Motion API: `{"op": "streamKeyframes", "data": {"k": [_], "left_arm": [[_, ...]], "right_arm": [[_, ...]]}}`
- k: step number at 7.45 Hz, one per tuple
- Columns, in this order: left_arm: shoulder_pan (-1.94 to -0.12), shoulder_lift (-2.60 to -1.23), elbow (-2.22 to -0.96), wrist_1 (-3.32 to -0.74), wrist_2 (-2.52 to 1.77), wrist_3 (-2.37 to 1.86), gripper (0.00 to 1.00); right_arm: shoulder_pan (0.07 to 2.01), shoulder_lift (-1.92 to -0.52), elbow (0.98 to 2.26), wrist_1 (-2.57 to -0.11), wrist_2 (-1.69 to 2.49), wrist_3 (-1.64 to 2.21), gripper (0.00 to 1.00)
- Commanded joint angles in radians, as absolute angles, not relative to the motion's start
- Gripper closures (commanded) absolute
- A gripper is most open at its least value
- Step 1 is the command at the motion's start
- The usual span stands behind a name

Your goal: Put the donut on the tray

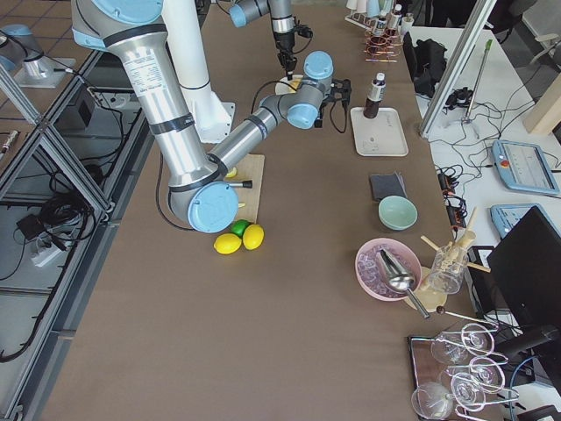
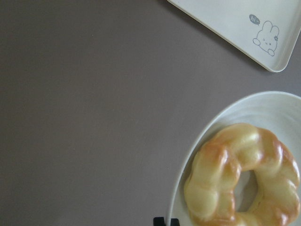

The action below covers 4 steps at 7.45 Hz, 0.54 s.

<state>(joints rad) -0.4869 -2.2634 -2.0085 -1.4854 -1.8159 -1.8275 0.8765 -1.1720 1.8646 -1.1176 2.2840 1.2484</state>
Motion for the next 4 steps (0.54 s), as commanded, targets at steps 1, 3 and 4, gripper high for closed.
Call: {"op": "streamKeyframes", "data": {"k": [1, 3, 4], "left_arm": [[-0.479, -2.286, -1.997, -1.477, -1.807, -1.836, 1.0], [-0.48, -2.287, -1.996, -1.477, -1.807, -1.836, 1.0], [-0.483, -2.29, -1.996, -1.479, -1.809, -1.836, 1.0]], "right_arm": [[0.847, -1.17, 1.878, -1.117, 2.292, 1.319, 0.0], [0.815, -1.178, 1.891, -1.117, 2.289, 1.339, 0.0], [0.792, -1.181, 1.891, -1.117, 2.287, 1.338, 0.0]]}}
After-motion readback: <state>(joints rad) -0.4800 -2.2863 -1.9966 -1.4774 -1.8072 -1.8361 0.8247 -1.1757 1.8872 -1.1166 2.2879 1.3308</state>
